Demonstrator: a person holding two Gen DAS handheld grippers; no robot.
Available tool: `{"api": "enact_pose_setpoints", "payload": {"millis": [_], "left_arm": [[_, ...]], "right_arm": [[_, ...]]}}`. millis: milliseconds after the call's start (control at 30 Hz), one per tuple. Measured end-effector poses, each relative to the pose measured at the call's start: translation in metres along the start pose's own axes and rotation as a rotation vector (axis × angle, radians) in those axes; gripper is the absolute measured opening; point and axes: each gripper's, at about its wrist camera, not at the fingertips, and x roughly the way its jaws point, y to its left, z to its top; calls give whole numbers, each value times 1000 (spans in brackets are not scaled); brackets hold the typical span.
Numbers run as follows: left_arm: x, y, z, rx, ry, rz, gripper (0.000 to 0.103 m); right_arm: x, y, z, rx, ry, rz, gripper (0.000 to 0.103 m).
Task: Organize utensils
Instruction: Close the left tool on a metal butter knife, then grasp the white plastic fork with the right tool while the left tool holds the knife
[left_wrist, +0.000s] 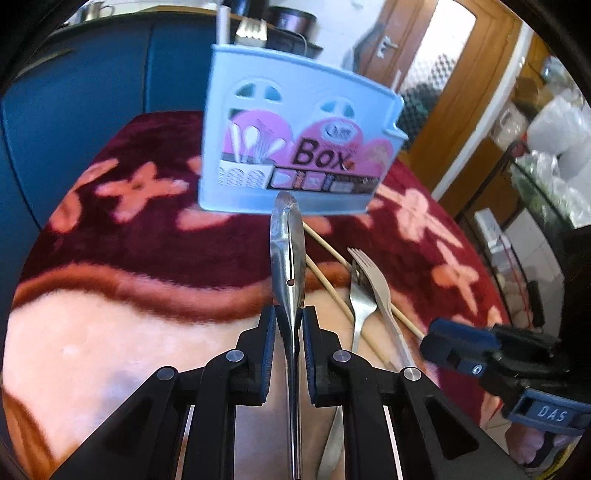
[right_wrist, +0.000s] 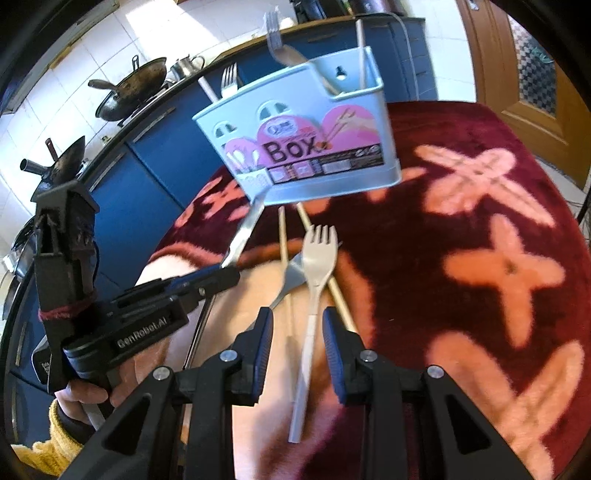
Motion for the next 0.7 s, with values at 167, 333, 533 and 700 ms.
{"api": "enact_pose_setpoints", "payload": {"millis": [167, 333, 533, 700], "left_arm": [[-12, 12, 0, -34, -41, -15, 15], [-22, 19, -1, -52, -81, -29, 15], [-30, 23, -1, -57, -115, -44, 15], [-36, 28, 0, -66, -147, -68, 15]], "right_arm": [[11, 5, 4, -19, 57, -26, 31], [25, 3, 9, -17, 125, -63, 31], [37, 1, 14, -18, 170, -94, 31], [43, 2, 20, -17, 202, -92, 30]]}}
